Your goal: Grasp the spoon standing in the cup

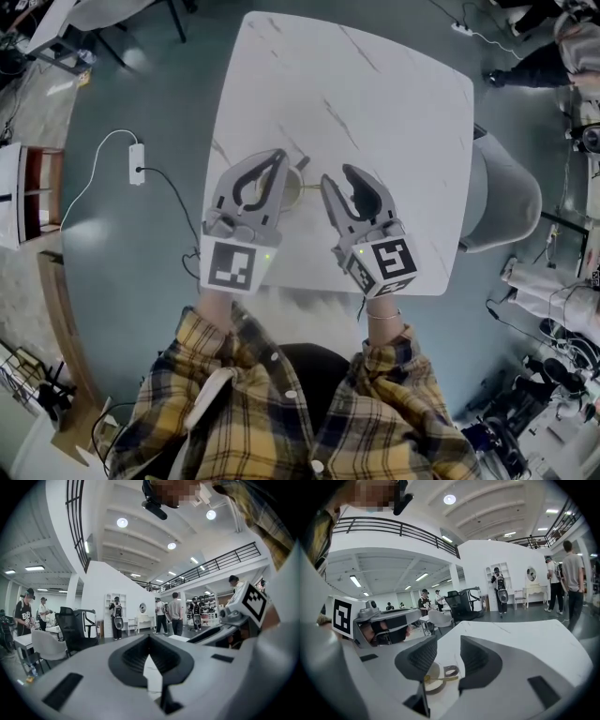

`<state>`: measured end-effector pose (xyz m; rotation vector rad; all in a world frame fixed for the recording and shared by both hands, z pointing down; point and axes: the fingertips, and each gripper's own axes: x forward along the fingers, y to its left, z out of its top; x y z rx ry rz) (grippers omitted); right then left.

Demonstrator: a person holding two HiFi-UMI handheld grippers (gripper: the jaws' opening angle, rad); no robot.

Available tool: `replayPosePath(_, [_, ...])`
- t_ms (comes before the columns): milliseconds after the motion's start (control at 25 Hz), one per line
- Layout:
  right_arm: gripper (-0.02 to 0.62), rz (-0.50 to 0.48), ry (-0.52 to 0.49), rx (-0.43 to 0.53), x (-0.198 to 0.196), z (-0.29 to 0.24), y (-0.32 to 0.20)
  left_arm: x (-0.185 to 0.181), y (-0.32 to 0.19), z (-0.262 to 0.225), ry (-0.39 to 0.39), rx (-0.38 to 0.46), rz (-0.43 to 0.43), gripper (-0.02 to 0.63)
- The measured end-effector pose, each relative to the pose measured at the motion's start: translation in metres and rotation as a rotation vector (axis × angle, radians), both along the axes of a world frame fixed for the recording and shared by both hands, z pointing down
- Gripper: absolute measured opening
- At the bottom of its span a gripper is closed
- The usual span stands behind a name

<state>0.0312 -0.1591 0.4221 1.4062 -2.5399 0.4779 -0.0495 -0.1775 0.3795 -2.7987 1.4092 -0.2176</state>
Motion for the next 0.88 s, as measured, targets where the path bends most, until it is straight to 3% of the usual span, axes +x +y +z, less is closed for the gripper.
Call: replayPosePath(880, [0.167, 0.098, -0.077, -0.110, 0.002, 0.049, 0.003, -0.014, 0.004, 0.049, -0.003, -0.085, -0.025, 0.018])
